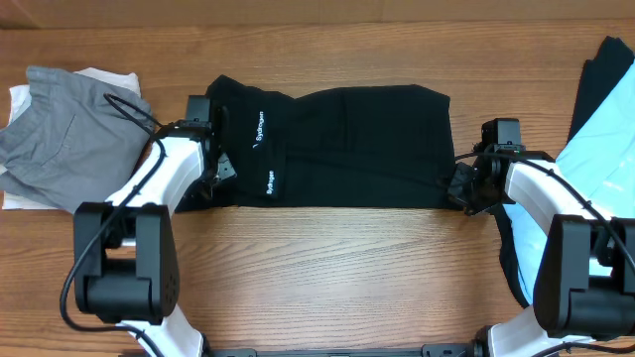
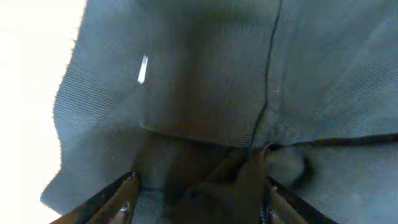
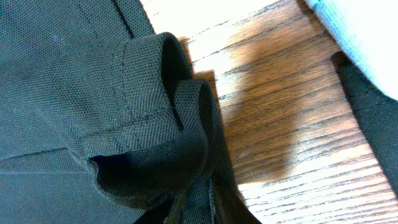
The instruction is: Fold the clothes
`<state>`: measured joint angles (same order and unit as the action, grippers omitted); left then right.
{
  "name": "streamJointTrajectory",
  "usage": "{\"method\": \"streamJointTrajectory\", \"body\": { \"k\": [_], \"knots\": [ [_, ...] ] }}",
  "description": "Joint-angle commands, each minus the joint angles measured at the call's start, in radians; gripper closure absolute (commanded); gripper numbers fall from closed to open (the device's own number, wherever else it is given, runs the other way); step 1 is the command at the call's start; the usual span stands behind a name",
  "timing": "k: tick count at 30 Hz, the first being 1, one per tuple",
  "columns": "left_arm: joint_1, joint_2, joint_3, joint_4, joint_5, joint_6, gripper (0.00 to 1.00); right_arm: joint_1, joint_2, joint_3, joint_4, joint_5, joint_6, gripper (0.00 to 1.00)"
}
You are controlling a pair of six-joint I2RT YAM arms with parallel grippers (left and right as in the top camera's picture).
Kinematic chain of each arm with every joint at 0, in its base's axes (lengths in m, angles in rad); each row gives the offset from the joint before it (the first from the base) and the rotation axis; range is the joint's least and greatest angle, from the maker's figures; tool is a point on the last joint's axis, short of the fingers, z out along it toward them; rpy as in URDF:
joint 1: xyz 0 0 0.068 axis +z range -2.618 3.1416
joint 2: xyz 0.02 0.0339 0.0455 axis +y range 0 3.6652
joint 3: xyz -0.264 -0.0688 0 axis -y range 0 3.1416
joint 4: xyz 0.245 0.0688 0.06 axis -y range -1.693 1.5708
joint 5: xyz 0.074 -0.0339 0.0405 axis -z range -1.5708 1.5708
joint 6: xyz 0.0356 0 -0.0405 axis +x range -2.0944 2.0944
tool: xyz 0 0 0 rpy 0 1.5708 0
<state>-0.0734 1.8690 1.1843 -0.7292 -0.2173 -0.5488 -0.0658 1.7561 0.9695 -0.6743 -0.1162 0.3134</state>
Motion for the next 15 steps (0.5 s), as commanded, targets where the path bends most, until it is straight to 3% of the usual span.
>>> {"method": "streamJointTrajectory", "body": {
  "k": [1, 6, 10, 15],
  "knots": [
    [-0.004, 0.064, -0.005, -0.013, 0.036, -0.013, 0.36, -0.001, 0.042, -0.010, 0.012, 0.003, -0.008, 0.82],
    [0.019, 0.039, 0.039, -0.056, 0.023, 0.033, 0.34, -0.001, 0.042, -0.010, 0.008, 0.003, -0.031, 0.82],
    [0.071, -0.030, 0.172, -0.166, -0.010, 0.040, 0.32, -0.001, 0.042, -0.010, 0.008, 0.003, -0.030, 0.82],
    [0.087, -0.075, 0.232, -0.264, 0.048, 0.040, 0.27, -0.001, 0.042, -0.010, 0.007, 0.003, -0.030, 0.82]
  ]
}}
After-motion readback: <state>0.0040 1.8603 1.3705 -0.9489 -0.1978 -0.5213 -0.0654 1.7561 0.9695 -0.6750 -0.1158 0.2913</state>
